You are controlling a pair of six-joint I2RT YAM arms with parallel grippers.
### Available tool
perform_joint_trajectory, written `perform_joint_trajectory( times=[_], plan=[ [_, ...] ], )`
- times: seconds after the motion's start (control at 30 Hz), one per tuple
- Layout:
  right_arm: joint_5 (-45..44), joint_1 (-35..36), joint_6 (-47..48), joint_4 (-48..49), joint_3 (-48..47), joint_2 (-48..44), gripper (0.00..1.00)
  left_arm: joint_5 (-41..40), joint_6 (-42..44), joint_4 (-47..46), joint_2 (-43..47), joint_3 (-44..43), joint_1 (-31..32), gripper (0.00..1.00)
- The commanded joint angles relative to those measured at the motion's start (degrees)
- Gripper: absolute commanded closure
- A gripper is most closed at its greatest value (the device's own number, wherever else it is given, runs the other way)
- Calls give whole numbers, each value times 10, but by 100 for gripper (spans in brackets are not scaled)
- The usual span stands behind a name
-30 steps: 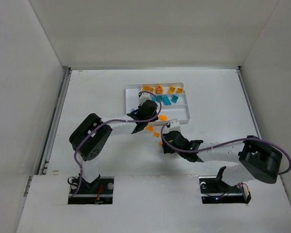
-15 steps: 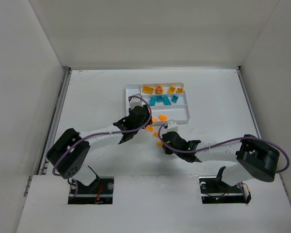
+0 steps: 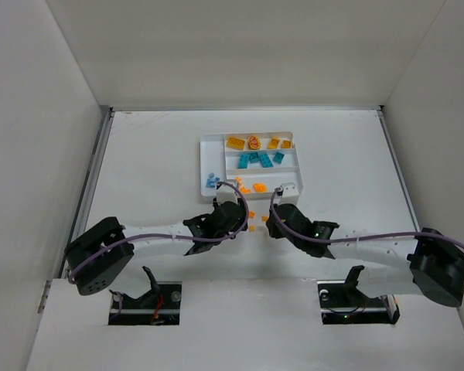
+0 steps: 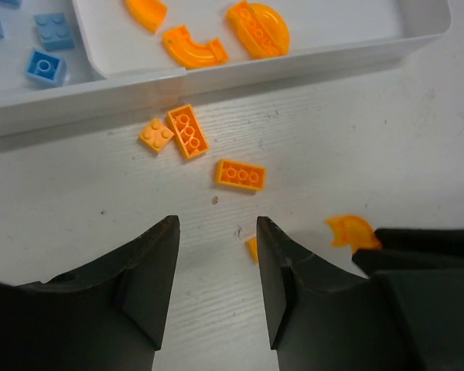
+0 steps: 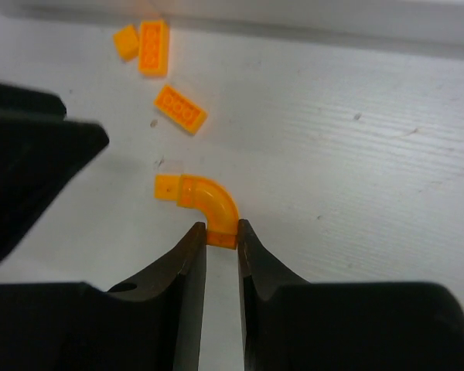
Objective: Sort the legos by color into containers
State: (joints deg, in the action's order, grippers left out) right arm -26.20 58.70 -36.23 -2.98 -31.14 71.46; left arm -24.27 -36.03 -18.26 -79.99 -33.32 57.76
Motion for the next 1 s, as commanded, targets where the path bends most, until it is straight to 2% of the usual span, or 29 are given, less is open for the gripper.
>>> perform_joint_trajectory(
  times=[0.0, 0.27, 0.5, 0.57, 0.7, 0.77, 0.97],
  plan=[
    [-11, -40, 18, 11, -26, -19, 86, -17, -4, -23, 4, 6, 23, 58],
    [30, -149, 77, 63, -110, 57, 85, -33, -11, -30, -36, -16, 70, 56],
    [33, -199, 109, 75, -183, 152, 83, -64, -11, -30, -76, -32, 93, 57],
    [29, -202, 110, 76, -190, 162, 75, -67, -8, -30, -90, -39, 98, 57],
    [11, -199, 104, 94, -178, 150, 49, -66, -12, -29, -112, -52, 102, 57],
    [11, -199, 100, 111, -159, 135, 47, -68, -12, -29, -122, -58, 103, 57],
    [9, -175, 62, 138, -85, 77, 48, -101, -9, -20, -144, -74, 108, 64]
  ],
)
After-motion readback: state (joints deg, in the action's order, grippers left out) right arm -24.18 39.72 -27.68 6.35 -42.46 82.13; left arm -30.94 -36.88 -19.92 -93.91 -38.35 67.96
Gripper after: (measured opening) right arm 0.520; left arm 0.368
